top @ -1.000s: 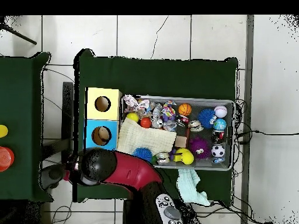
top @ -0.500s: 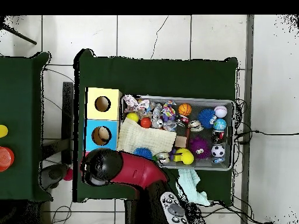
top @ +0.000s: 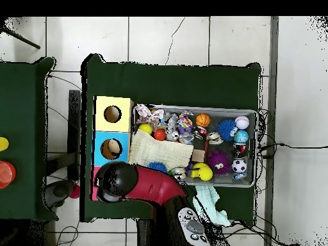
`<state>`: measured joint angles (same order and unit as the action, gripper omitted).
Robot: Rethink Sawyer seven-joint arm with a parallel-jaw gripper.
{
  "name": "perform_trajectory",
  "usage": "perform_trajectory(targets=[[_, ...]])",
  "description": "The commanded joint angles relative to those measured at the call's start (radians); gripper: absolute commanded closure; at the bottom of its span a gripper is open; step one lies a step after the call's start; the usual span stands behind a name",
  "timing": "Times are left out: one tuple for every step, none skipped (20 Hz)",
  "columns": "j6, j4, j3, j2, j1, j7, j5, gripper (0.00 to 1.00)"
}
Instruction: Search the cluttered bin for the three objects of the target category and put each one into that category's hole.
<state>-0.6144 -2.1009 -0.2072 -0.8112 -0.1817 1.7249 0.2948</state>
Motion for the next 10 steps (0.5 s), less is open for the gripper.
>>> perform_trajectory(targets=[[-0.015,0.042,-0.028,0.036,-0.041,0.131,0.03,1.0],[-0.012,0.04,-0.035,0.039,-0.046,0.125,0.033,1.0],[-0.009,0.036,-0.037,0.039,-0.047,0.126,0.037,1.0],[-0.01,0.033,-0.039,0.036,-0.047,0.13,0.042,1.0],[-0.011,0.033,-0.04,0.035,-0.047,0.131,0.044,1.0],[-0.01,0.034,-0.043,0.035,-0.048,0.128,0.042,1.0],[-0.006,0.032,-0.043,0.034,-0.048,0.132,0.044,1.0],[-0.003,0.031,-0.042,0.034,-0.048,0.136,0.045,1.0],[0.001,0.03,-0.042,0.033,-0.048,0.139,0.046,0.0],[-0.002,0.033,-0.04,0.034,-0.046,0.144,0.046,0.0]])
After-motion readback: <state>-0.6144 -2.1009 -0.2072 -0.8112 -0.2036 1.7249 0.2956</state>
